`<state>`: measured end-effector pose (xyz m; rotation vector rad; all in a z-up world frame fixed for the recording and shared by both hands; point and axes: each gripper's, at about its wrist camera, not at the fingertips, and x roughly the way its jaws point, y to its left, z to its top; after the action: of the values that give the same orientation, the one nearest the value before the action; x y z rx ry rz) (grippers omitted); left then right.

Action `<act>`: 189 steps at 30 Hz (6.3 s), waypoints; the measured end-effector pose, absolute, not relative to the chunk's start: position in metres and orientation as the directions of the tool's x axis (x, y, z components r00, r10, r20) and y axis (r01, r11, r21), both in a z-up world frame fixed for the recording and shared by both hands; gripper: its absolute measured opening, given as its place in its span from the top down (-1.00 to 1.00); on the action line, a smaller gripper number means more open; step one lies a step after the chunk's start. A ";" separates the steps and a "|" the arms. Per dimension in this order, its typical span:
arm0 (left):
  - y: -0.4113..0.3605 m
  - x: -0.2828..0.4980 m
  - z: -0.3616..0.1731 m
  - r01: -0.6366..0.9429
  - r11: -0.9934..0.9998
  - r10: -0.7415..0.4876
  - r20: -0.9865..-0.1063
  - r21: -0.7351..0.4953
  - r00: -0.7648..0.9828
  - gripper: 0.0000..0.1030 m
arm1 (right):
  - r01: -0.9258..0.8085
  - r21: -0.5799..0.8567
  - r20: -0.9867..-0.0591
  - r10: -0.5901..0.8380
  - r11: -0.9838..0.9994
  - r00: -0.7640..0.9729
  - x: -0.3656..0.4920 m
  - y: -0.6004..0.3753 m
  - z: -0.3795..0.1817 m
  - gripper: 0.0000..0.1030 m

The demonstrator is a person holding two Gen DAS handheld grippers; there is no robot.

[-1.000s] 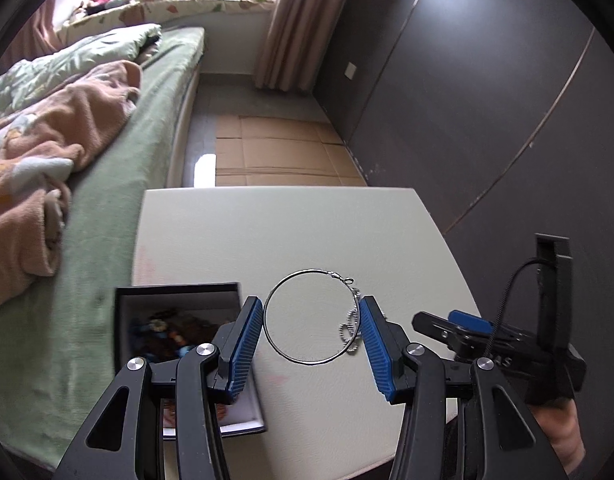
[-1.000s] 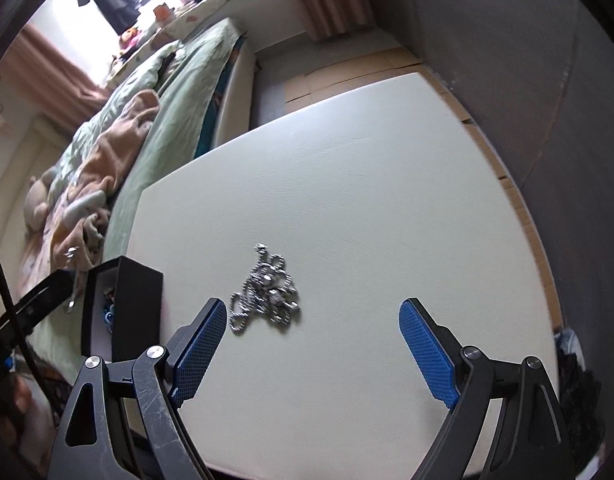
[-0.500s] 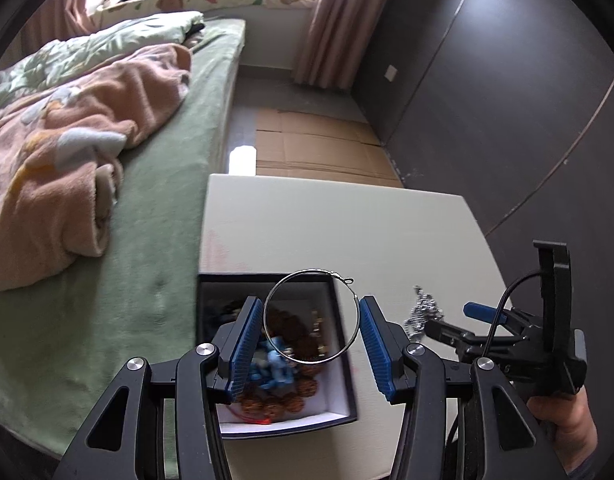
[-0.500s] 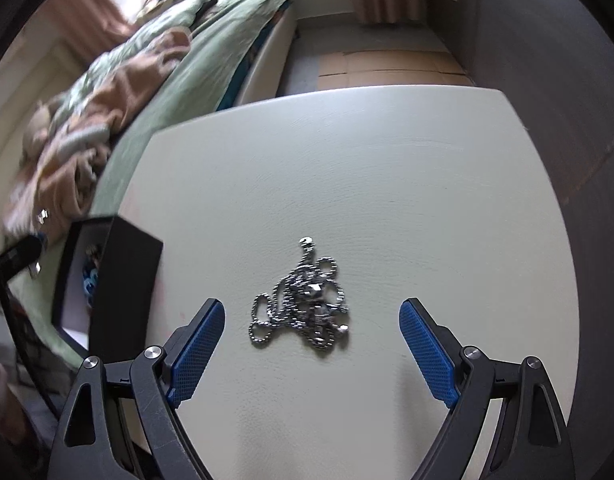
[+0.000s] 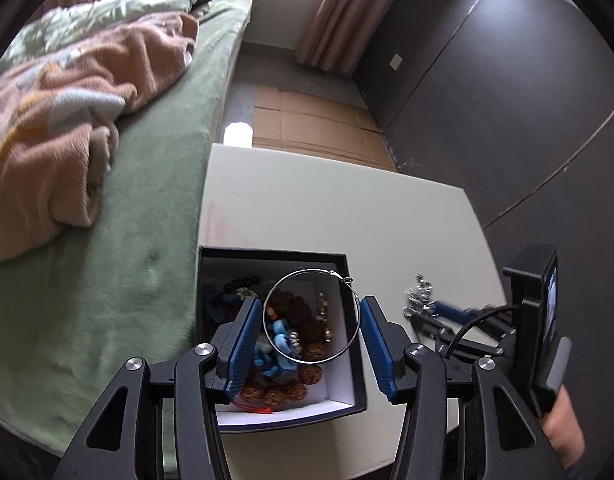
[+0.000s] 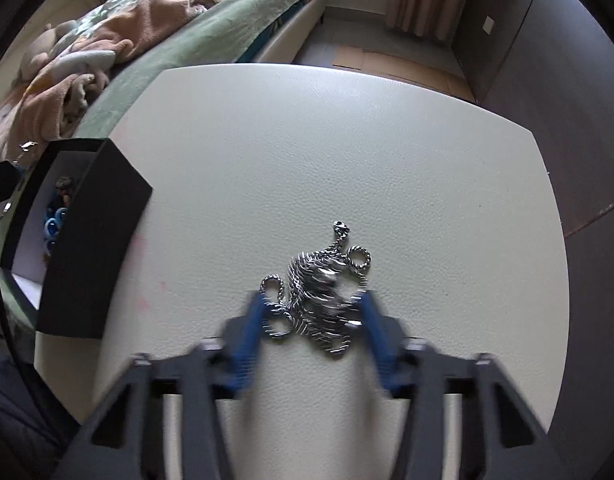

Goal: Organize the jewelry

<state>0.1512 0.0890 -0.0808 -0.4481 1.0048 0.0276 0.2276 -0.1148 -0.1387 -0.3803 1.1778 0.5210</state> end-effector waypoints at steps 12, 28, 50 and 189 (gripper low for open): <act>0.099 0.137 -0.067 -0.254 0.885 -0.181 -0.791 -0.391 0.585 -0.22 | -0.522 0.149 -0.906 0.327 0.840 0.268 0.227 -0.133 -0.114 0.63; 0.127 0.113 -0.048 -0.272 0.850 -0.173 -0.726 -0.452 0.665 -0.43 | -0.576 0.192 -0.811 0.458 0.795 0.363 0.201 -0.112 -0.029 0.63; 0.175 0.090 -0.045 -0.328 0.811 -0.126 -0.692 -0.485 0.711 -0.83 | -0.716 0.157 -0.700 0.588 0.681 0.406 0.135 -0.031 0.057 0.63; 0.004 -0.010 0.001 -0.127 0.976 -0.004 -0.593 -0.178 0.805 -0.99 | -0.322 0.232 -0.657 0.392 0.918 0.644 0.042 -0.241 0.006 -1.00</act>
<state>-0.0102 0.0044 0.0014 -0.2143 0.6322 0.0665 0.0423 -0.2414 0.0055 0.0970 0.7702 0.4073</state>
